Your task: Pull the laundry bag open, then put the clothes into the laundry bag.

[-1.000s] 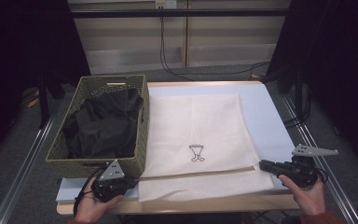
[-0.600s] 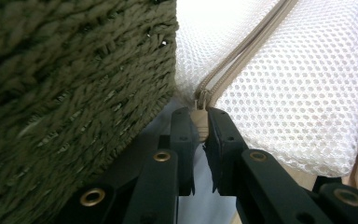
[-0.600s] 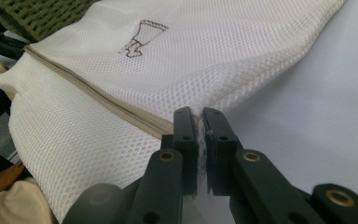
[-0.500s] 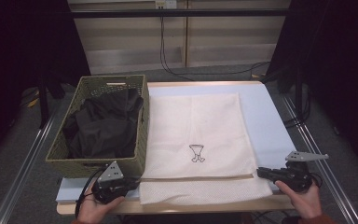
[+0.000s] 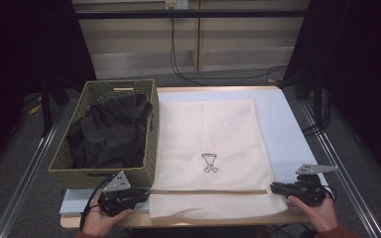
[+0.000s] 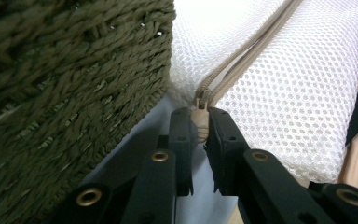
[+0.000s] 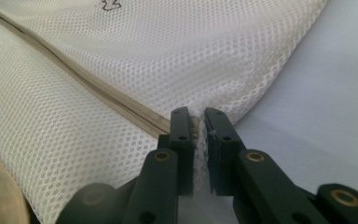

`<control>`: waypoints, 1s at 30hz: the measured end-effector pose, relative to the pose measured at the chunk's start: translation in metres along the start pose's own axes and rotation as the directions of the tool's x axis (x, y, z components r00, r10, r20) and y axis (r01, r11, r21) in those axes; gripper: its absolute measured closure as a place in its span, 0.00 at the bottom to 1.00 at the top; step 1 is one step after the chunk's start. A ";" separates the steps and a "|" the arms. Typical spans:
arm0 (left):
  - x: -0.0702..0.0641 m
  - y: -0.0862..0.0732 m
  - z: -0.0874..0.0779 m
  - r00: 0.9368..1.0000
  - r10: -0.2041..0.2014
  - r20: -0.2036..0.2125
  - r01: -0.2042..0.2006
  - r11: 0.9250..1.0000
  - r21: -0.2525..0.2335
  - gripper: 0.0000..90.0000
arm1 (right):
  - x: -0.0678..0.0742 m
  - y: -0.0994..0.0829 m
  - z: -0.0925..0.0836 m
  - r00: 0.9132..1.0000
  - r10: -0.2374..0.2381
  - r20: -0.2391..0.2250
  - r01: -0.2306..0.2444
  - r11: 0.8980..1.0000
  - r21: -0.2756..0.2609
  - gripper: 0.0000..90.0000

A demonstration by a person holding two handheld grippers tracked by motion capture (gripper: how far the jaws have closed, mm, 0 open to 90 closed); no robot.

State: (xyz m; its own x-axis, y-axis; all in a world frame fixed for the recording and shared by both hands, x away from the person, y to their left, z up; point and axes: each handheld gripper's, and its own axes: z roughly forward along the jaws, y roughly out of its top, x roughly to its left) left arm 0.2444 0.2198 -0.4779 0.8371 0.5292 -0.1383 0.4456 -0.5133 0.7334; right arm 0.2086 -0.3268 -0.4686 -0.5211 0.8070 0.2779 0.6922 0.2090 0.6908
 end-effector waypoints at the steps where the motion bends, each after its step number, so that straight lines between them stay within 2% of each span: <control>1: 0.001 -0.001 0.000 1.000 -0.005 0.004 0.005 1.000 -0.003 0.86 | 0.000 0.001 -0.001 1.000 0.004 -0.001 -0.004 1.000 -0.004 0.89; 2: 0.001 -0.001 0.000 1.000 -0.013 0.002 0.013 1.000 -0.004 0.84 | 0.000 0.001 -0.002 1.000 0.003 -0.007 -0.003 1.000 -0.010 0.87; 4: 0.002 -0.001 -0.001 0.999 -0.022 -0.027 0.022 1.000 -0.007 0.74 | 0.000 0.003 -0.002 1.000 0.005 -0.008 -0.005 1.000 -0.025 0.80; 5: 0.002 -0.002 -0.001 1.000 -0.016 -0.025 0.016 1.000 -0.003 0.69 | 0.001 0.004 -0.003 1.000 0.003 -0.004 -0.003 1.000 -0.030 0.77; 6: 0.002 -0.002 -0.002 1.000 -0.018 -0.026 0.018 1.000 -0.008 0.67 | 0.001 0.005 -0.004 1.000 0.006 -0.003 -0.006 0.999 -0.037 0.76; 7: 0.001 -0.002 -0.003 0.999 -0.019 -0.045 0.018 1.000 -0.012 0.62 | 0.001 0.005 -0.004 1.000 0.003 -0.001 -0.003 0.999 -0.045 0.75; 8: 0.001 -0.002 -0.003 0.999 -0.019 -0.035 0.018 1.000 -0.022 0.60 | 0.002 0.006 -0.006 1.000 -0.008 -0.006 0.008 0.998 -0.067 0.72; 9: 0.001 -0.002 -0.004 0.999 -0.019 -0.040 0.018 1.000 -0.024 0.58 | 0.003 0.007 -0.007 1.000 -0.010 -0.001 0.009 0.996 -0.086 0.69; 11: 0.000 -0.002 -0.006 0.998 -0.019 -0.052 0.017 0.999 -0.042 0.56 | 0.006 0.009 -0.010 0.999 -0.043 0.014 0.045 0.992 -0.116 0.63; 12: -0.001 -0.003 -0.007 0.998 -0.017 -0.067 0.014 0.999 -0.044 0.55 | 0.008 0.011 -0.011 0.998 -0.057 0.014 0.058 0.990 -0.130 0.60; 13: -0.002 -0.003 -0.009 0.998 -0.029 -0.056 0.025 0.997 -0.067 0.54 | 0.009 0.012 -0.011 0.998 -0.059 0.011 0.060 0.988 -0.142 0.57; 14: -0.003 -0.003 -0.011 0.997 -0.031 -0.068 0.026 0.997 -0.075 0.52 | 0.011 0.013 -0.011 0.998 -0.070 0.009 0.070 0.987 -0.146 0.56; 18: -0.006 -0.006 -0.016 0.996 -0.049 -0.070 0.041 0.992 -0.120 0.44 | 0.017 0.018 -0.004 0.997 -0.080 -0.015 0.077 0.990 -0.122 0.53; 22: -0.007 -0.006 -0.018 0.996 -0.048 -0.069 0.037 0.988 -0.151 0.38 | 0.024 0.025 0.006 0.993 -0.111 -0.045 0.105 0.989 -0.106 0.47; 24: -0.006 -0.007 -0.019 0.996 -0.052 -0.073 0.040 0.987 -0.157 0.37 | 0.027 0.027 0.010 0.988 -0.140 -0.067 0.133 0.987 -0.095 0.47; 26: -0.006 -0.007 -0.021 0.995 -0.056 -0.087 0.041 0.985 -0.169 0.34 | 0.030 0.028 0.015 0.986 -0.153 -0.071 0.147 0.985 -0.086 0.46; 28: -0.007 -0.008 -0.023 0.995 -0.050 -0.092 0.035 0.987 -0.159 0.33 | 0.033 0.031 0.020 0.982 -0.160 -0.101 0.153 0.985 -0.076 0.47; 30: -0.009 -0.009 -0.024 0.995 -0.051 -0.090 0.035 0.986 -0.166 0.30 | 0.037 0.035 0.024 0.976 -0.171 -0.138 0.162 0.984 -0.076 0.47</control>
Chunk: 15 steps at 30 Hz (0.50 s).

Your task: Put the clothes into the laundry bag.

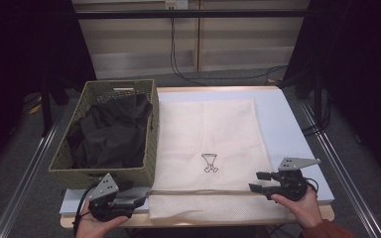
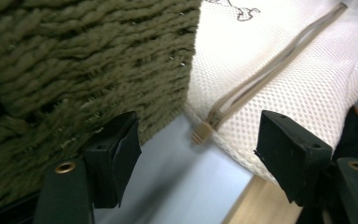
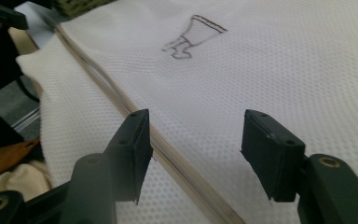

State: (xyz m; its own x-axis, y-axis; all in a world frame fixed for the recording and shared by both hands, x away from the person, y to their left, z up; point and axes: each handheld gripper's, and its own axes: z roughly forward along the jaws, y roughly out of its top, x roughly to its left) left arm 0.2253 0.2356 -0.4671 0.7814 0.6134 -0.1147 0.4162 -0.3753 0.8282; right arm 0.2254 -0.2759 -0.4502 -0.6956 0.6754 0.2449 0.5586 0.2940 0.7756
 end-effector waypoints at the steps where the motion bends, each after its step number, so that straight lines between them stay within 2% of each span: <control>1: -0.001 0.001 -0.001 1.000 0.000 0.000 0.000 1.000 -0.006 0.29 | 0.001 0.002 0.003 1.000 -0.008 -0.010 0.008 1.000 0.004 0.47; 4: -0.003 0.002 0.000 1.000 0.000 -0.001 0.000 1.000 -0.015 0.28 | 0.006 0.008 0.012 0.999 -0.026 -0.041 0.026 1.000 0.002 0.47; 6: -0.005 0.003 0.000 0.999 0.017 -0.033 -0.017 1.000 -0.003 0.28 | 0.009 0.012 0.017 0.998 -0.035 -0.052 0.035 0.999 0.002 0.49; 7: -0.005 0.004 0.000 0.999 0.017 -0.035 -0.018 1.000 -0.016 0.29 | 0.010 0.015 0.020 0.998 -0.042 -0.053 0.043 0.999 0.007 0.52; 10: -0.005 0.005 -0.001 0.999 0.009 -0.033 -0.010 0.999 -0.030 0.29 | 0.013 0.024 0.029 0.996 -0.072 -0.048 0.074 0.997 0.026 0.51; 15: -0.005 0.004 -0.003 0.999 0.018 -0.037 -0.019 0.999 -0.032 0.29 | 0.022 0.037 0.048 0.993 -0.098 -0.071 0.101 0.994 0.052 0.51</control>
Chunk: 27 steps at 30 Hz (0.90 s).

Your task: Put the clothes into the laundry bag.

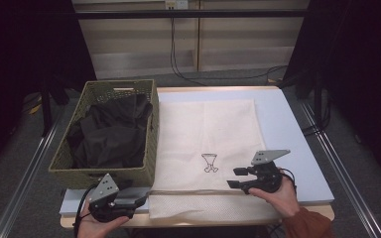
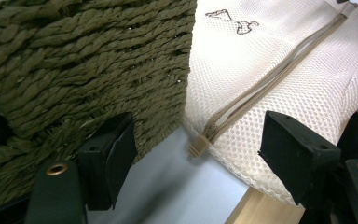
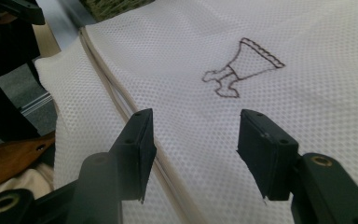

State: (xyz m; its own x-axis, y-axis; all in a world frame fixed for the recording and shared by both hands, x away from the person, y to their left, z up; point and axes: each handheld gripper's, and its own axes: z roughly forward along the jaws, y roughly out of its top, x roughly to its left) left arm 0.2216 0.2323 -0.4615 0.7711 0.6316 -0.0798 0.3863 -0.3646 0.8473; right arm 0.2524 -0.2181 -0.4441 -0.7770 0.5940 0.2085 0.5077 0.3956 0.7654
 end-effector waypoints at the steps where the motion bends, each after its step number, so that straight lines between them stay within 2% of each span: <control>1: 0.000 0.000 0.000 1.000 -0.002 0.004 0.002 1.000 -0.006 0.29 | 0.002 0.003 0.004 1.000 -0.021 0.005 0.021 1.000 0.010 0.51; 5: -0.002 -0.001 -0.001 1.000 -0.006 0.007 0.006 1.000 -0.005 0.29 | 0.011 0.010 0.020 0.997 -0.069 -0.018 0.070 0.997 0.037 0.50; 8: -0.001 -0.001 -0.001 1.000 0.005 0.003 -0.005 1.000 0.003 0.29 | 0.015 0.016 0.032 0.996 -0.078 -0.047 0.080 0.996 0.048 0.52; 9: -0.001 -0.001 0.000 1.000 -0.005 0.013 0.005 1.000 0.000 0.29 | 0.015 0.018 0.035 0.995 -0.084 -0.057 0.087 0.995 0.052 0.51; 14: -0.001 -0.002 -0.001 1.000 -0.007 0.007 0.007 1.000 0.005 0.27 | 0.014 0.025 0.051 0.993 -0.081 -0.089 0.088 0.993 0.081 0.49; 16: -0.002 -0.002 -0.001 1.000 0.000 0.001 0.000 1.000 0.005 0.27 | 0.014 0.024 0.056 0.994 -0.087 -0.068 0.095 0.989 0.117 0.49; 24: 0.000 -0.003 -0.001 1.000 -0.001 -0.008 0.001 1.000 0.016 0.26 | 0.009 0.016 0.068 0.992 -0.098 -0.074 0.110 0.978 0.180 0.37; 25: 0.001 -0.002 -0.001 1.000 0.009 -0.008 -0.009 1.000 0.020 0.27 | 0.010 0.014 0.070 0.991 -0.118 -0.064 0.128 0.973 0.190 0.37; 27: 0.000 -0.002 -0.001 1.000 0.000 -0.010 0.000 1.000 0.020 0.27 | 0.013 0.012 0.071 0.988 -0.142 -0.060 0.150 0.971 0.187 0.33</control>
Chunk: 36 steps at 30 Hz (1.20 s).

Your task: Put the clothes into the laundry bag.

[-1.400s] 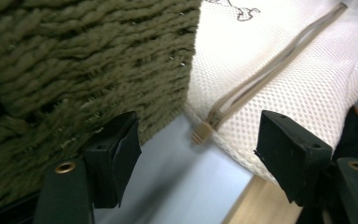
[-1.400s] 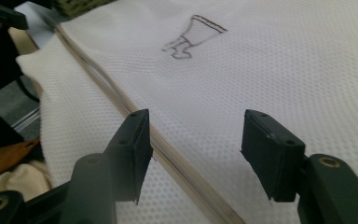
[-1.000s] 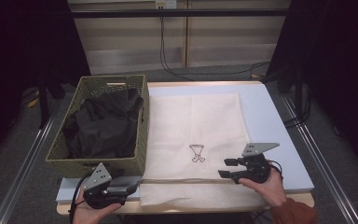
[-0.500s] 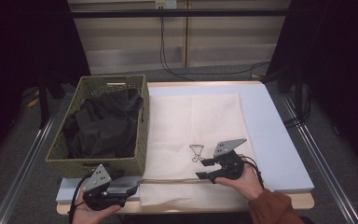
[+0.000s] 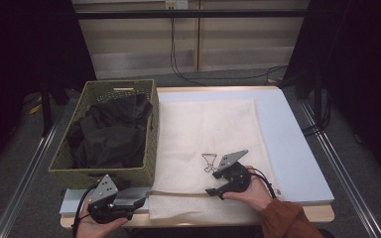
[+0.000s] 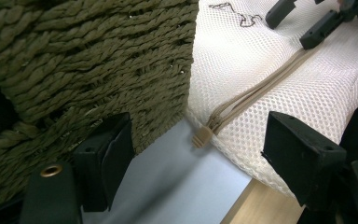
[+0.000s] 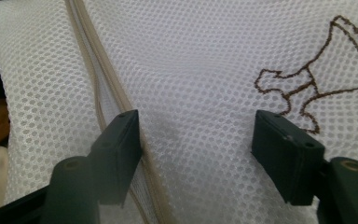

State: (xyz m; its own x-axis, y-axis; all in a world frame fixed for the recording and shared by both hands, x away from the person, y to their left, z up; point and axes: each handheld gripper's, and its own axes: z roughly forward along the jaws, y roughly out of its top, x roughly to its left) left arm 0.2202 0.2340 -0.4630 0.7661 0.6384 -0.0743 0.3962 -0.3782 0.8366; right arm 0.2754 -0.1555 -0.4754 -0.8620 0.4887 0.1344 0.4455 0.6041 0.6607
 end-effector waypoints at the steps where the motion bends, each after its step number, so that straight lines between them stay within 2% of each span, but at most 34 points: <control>1: 0.000 0.000 0.000 1.000 -0.002 -0.004 0.002 1.000 -0.001 0.27 | 0.001 0.000 0.001 1.000 -0.015 0.002 0.015 1.000 0.003 0.32; 4: 0.001 0.000 0.000 1.000 -0.004 0.002 0.004 1.000 0.000 0.27 | 0.006 0.000 0.003 0.997 -0.071 0.029 0.071 0.997 0.021 0.28; 5: 0.000 0.000 0.000 1.000 0.001 0.000 -0.001 1.000 0.004 0.27 | 0.007 -0.001 0.003 0.997 -0.069 0.030 0.068 0.998 0.018 0.28; 7: 0.000 0.000 0.000 1.000 0.006 0.004 -0.006 1.000 0.001 0.27 | 0.008 -0.003 0.004 0.994 -0.104 0.038 0.104 0.995 0.014 0.26; 8: 0.000 0.000 0.000 1.000 0.007 -0.001 -0.007 1.000 0.004 0.27 | 0.008 -0.004 0.004 0.995 -0.098 0.035 0.098 0.995 -0.006 0.26; 11: 0.001 0.000 0.001 1.000 0.007 0.008 -0.007 1.000 0.002 0.27 | 0.007 -0.006 0.004 0.994 -0.103 0.029 0.104 0.995 -0.014 0.27; 12: 0.001 0.000 0.001 1.000 0.008 0.013 -0.008 1.000 0.005 0.28 | 0.007 -0.006 0.004 0.994 -0.107 0.034 0.108 0.994 -0.018 0.30; 14: 0.001 0.000 0.001 1.000 -0.003 0.028 0.003 1.000 -0.010 0.28 | 0.007 -0.006 0.003 0.995 -0.086 0.056 0.087 0.996 -0.018 0.36; 15: 0.001 0.000 0.001 1.000 0.000 0.022 0.000 1.000 -0.002 0.28 | 0.006 -0.006 0.002 0.995 -0.088 0.053 0.090 0.996 -0.017 0.40; 16: 0.001 0.000 0.001 1.000 0.003 0.027 -0.003 1.000 -0.004 0.28 | 0.003 -0.006 0.001 0.995 -0.081 0.058 0.082 0.996 -0.024 0.49; 17: 0.001 0.000 0.001 1.000 0.004 0.026 -0.004 1.000 -0.005 0.28 | 0.002 -0.006 0.000 0.995 -0.071 0.069 0.072 0.997 -0.021 0.52; 19: 0.001 0.000 0.000 1.000 -0.001 0.020 0.001 1.000 -0.006 0.28 | -0.001 -0.006 -0.001 0.996 -0.061 0.058 0.063 0.998 -0.023 0.56; 21: 0.002 0.000 0.000 1.000 -0.001 0.017 0.001 1.000 -0.005 0.28 | -0.003 -0.005 -0.001 0.996 -0.051 0.070 0.053 0.998 -0.025 0.62; 22: 0.001 0.000 0.000 1.000 -0.002 0.017 0.002 1.000 -0.005 0.28 | -0.004 -0.005 -0.002 0.997 -0.053 0.059 0.055 0.998 -0.024 0.64; 24: 0.001 0.000 0.000 1.000 0.009 0.015 -0.009 1.000 0.003 0.28 | -0.006 -0.005 -0.002 0.997 -0.035 0.066 0.037 0.999 -0.028 0.72; 26: 0.001 0.000 0.001 1.000 0.011 0.014 -0.011 1.000 0.003 0.28 | -0.010 -0.005 -0.003 0.997 -0.037 0.067 0.039 0.999 -0.034 0.77; 32: 0.002 0.000 0.000 1.000 0.008 0.011 -0.008 1.000 0.002 0.28 | -0.012 -0.006 -0.002 0.998 -0.019 0.065 0.022 0.998 -0.055 0.83; 36: 0.001 0.000 0.000 1.000 0.012 0.001 -0.012 1.000 0.008 0.28 | -0.015 -0.004 -0.003 0.999 0.001 0.045 0.001 0.999 -0.038 0.83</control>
State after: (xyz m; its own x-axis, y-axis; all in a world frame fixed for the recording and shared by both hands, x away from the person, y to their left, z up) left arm 0.2205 0.2347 -0.4626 0.7715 0.6329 -0.0652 0.3912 -0.3911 0.8330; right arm 0.2861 -0.1675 -0.4782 -0.8500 0.5168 0.1017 0.4353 0.5805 0.6881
